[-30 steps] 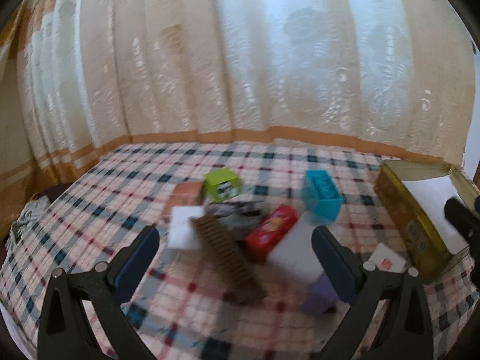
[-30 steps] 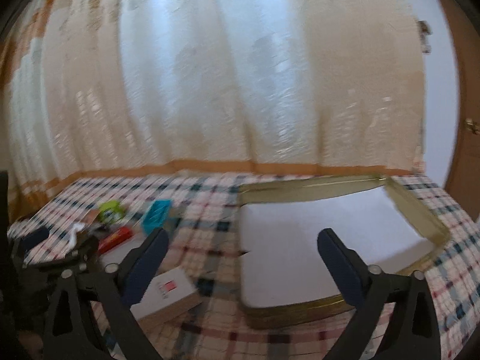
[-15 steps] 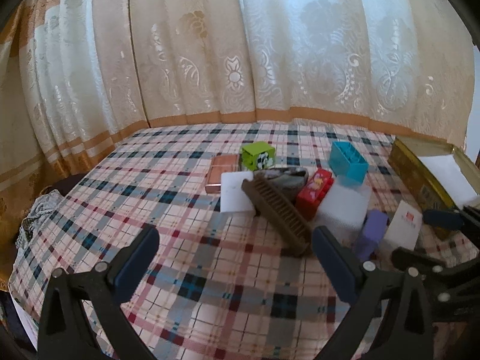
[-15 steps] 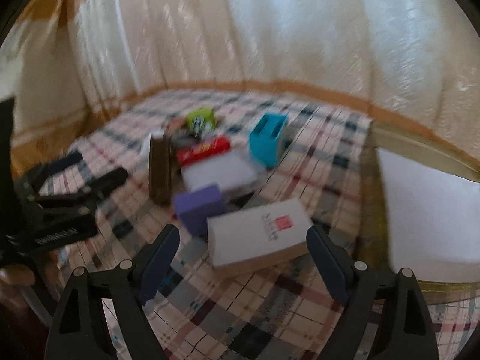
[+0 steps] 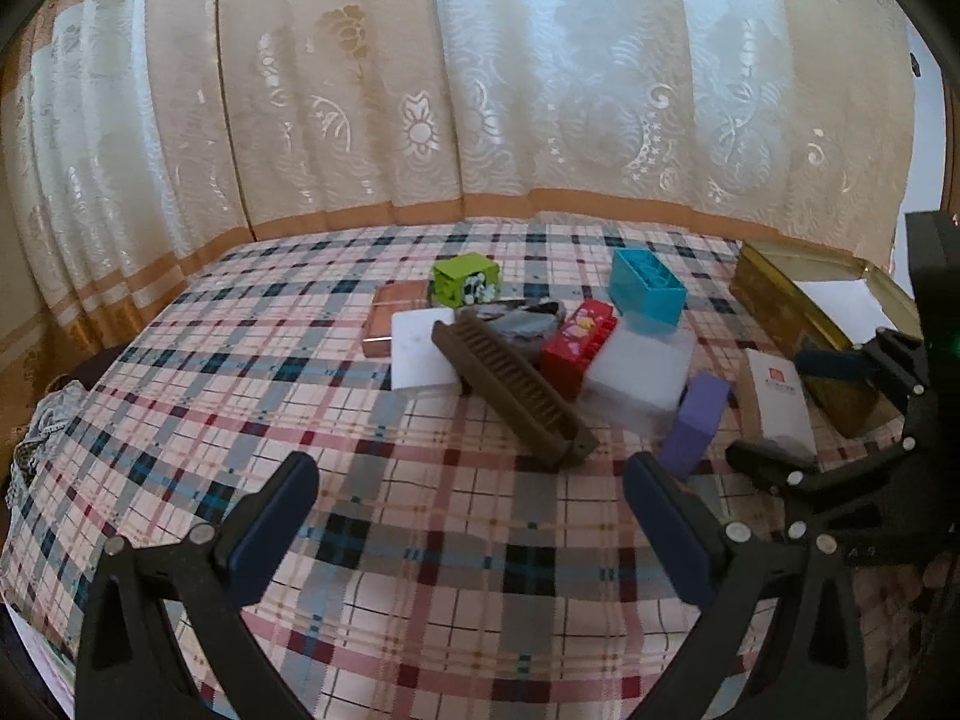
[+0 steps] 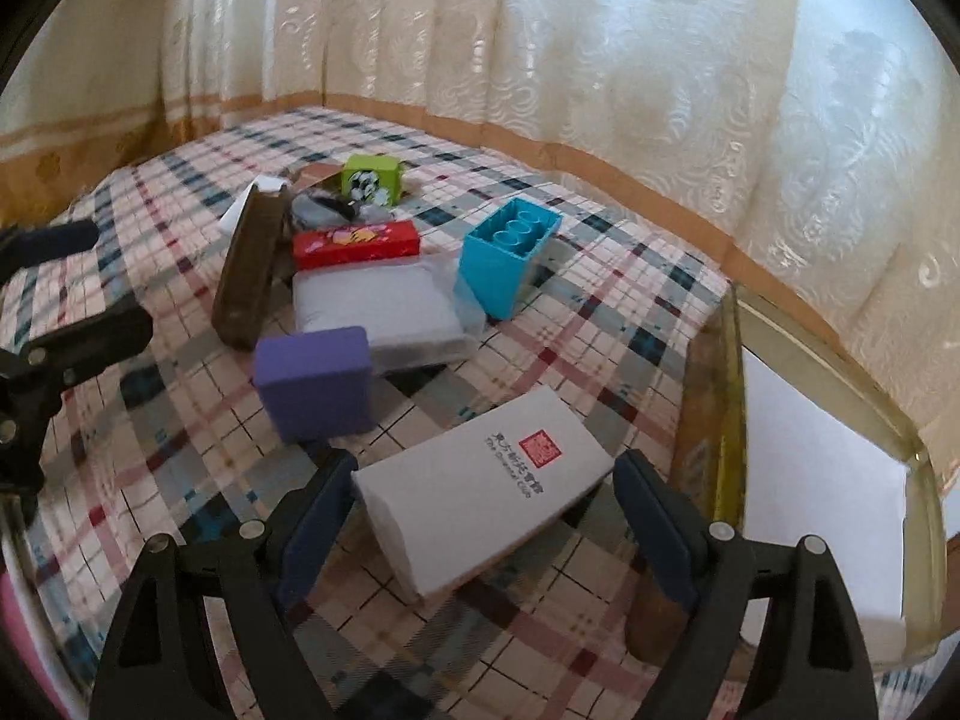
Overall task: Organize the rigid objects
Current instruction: 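Grasp the white Oriental Club box with the right tool while the left tool approaches the purple block, then grasp the purple block with the left tool and lift it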
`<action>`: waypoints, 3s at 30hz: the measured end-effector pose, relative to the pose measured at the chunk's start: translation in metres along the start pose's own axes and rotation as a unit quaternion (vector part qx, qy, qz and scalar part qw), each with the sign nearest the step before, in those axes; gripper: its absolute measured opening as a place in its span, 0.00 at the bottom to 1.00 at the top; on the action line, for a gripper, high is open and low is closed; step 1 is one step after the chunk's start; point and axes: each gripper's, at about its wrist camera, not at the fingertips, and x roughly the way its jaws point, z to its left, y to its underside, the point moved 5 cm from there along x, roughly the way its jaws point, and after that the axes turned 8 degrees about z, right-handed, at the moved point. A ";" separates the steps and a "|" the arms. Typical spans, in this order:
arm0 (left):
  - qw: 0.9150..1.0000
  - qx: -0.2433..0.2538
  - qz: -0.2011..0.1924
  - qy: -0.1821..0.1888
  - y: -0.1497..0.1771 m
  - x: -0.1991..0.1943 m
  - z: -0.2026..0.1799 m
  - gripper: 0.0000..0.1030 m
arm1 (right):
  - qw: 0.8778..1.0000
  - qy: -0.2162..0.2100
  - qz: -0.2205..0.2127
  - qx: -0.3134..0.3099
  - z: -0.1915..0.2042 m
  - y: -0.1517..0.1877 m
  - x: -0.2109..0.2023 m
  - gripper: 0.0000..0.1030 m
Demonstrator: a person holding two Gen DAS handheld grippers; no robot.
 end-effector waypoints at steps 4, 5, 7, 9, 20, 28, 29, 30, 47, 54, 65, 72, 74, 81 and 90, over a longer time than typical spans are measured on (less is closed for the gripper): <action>1.000 0.005 0.008 0.009 0.000 0.002 -0.008 1.00 | 0.999 -0.022 0.000 -0.027 0.007 0.002 0.000 0.76; 1.000 0.005 0.009 0.013 0.001 0.002 -0.009 1.00 | 0.999 -0.017 -0.002 -0.027 0.005 0.003 -0.002 0.71; 1.000 0.000 0.010 0.020 0.000 0.002 -0.011 1.00 | 1.000 -0.013 -0.008 -0.018 0.000 0.006 -0.006 0.56; 0.999 -0.005 0.012 0.031 -0.002 0.003 -0.014 1.00 | 0.999 -0.040 -0.017 0.008 -0.010 0.006 -0.013 0.48; 0.999 -0.003 0.005 0.041 -0.002 -0.004 -0.017 1.00 | 0.995 -0.094 -0.039 0.020 0.005 0.011 -0.032 0.45; 0.999 -0.016 0.007 0.049 -0.001 -0.004 -0.017 1.00 | 0.999 -0.026 -0.020 0.012 -0.003 -0.002 -0.007 0.45; 0.999 -0.015 0.007 0.050 -0.001 -0.004 -0.018 1.00 | 0.999 -0.029 -0.008 0.015 -0.004 -0.004 0.000 0.45; 0.999 -0.013 0.007 0.052 -0.001 -0.004 -0.019 1.00 | 1.000 -0.026 0.004 0.011 -0.003 -0.007 0.007 0.45; 0.990 0.037 0.020 0.132 -0.017 0.006 -0.072 0.85 | 0.993 -0.014 -0.077 0.091 -0.040 0.001 -0.053 0.42; 0.988 0.074 0.054 0.128 -0.021 0.031 -0.098 0.52 | 0.992 0.008 -0.078 0.098 -0.050 0.003 -0.055 0.42; 0.985 0.086 0.069 0.132 -0.023 0.045 -0.106 0.17 | 0.990 -0.008 -0.077 0.114 -0.055 0.006 -0.055 0.43; 0.988 0.053 0.017 0.145 -0.025 0.016 -0.095 0.17 | 0.988 -0.005 -0.095 0.124 -0.062 0.005 -0.065 0.42; 0.988 0.055 0.009 0.142 -0.027 0.011 -0.096 0.17 | 0.987 -0.005 -0.098 0.128 -0.066 0.005 -0.067 0.42; 0.985 0.062 0.023 0.158 -0.024 0.009 -0.093 0.17 | 0.985 -0.010 -0.097 0.144 -0.075 0.008 -0.066 0.42; 0.985 0.074 0.093 0.129 0.001 0.033 -0.094 0.30 | 0.987 -0.012 -0.096 0.129 -0.070 0.008 -0.067 0.42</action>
